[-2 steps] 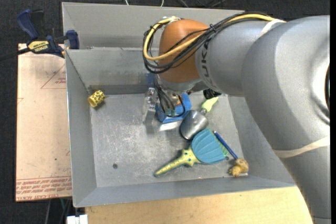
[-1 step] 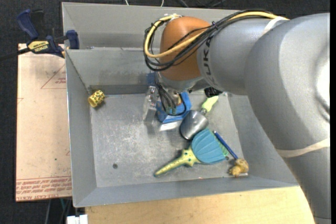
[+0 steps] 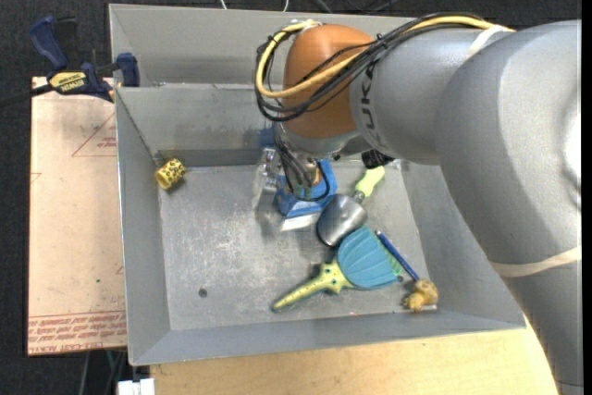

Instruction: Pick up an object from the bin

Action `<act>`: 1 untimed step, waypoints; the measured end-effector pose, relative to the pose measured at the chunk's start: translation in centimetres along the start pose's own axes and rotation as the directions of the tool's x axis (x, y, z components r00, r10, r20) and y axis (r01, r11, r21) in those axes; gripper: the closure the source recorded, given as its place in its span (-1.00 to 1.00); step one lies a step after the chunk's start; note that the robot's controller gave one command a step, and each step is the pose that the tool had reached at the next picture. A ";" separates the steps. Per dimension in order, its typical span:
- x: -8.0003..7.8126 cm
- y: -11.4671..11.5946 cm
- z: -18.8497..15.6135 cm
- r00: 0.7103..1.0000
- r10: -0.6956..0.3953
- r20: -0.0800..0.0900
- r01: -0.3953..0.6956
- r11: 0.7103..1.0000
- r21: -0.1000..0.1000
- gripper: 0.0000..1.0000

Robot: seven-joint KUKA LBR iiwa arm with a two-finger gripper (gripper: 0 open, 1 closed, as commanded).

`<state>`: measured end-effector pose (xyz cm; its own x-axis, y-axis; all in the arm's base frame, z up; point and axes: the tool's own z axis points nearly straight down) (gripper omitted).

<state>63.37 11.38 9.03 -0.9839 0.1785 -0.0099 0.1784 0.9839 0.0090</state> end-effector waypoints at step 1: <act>0.1 0.0 -2.8 1.000 0.000 -0.005 0.000 1.000 0.001 1.00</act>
Offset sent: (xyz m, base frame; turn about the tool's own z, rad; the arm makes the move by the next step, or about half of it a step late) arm -0.0020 -0.0002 0.0222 0.0003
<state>63.22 11.38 11.85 -0.9839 0.1787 -0.0050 0.1787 0.9839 0.0080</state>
